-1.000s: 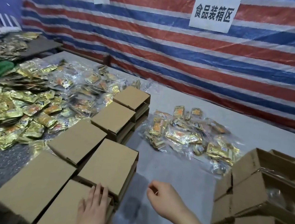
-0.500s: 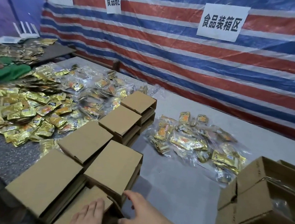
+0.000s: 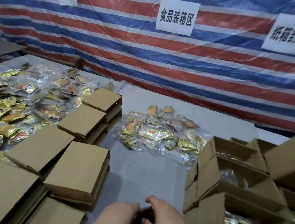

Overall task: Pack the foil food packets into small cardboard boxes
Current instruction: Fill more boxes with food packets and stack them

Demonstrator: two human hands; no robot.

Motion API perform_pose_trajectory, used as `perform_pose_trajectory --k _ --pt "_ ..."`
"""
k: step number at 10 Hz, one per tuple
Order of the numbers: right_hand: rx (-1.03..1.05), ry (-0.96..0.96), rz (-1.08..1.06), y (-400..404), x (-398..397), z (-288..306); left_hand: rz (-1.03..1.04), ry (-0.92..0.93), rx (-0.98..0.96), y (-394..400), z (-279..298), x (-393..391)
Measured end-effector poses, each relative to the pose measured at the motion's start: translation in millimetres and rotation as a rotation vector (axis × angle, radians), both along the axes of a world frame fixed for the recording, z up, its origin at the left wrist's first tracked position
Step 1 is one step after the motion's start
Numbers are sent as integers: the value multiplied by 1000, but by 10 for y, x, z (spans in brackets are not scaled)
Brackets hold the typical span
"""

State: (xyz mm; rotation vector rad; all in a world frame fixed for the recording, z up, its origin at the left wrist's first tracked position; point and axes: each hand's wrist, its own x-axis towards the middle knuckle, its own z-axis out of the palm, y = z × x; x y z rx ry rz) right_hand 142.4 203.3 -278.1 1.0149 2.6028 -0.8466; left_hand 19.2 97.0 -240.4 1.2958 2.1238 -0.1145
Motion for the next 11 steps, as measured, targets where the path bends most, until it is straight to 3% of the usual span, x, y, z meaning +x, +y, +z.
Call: perform_pose_trajectory --k 1,2,4,5,6,9,11 --pt "47 -93 -98 185 180 -163 -220 71 82 371 -224 132" --pt "15 -64 -265 361 302 -314 -278 46 120 655 -376 125" --pt "-6 -55 -449 597 252 -598 -145 145 193 761 -753 -486" --pt "6 -76 -437 682 77 -713 22 -7 244 784 -927 -736" --pt "25 -104 -405 793 -83 -821 64 -48 236 846 -1079 -860" --pt "30 -105 -412 1163 -334 -1104 97 -110 290 1232 -1437 -1091" --pt "25 -101 -434 1213 -405 -1206 60 -2 309 1295 -1696 -1118"
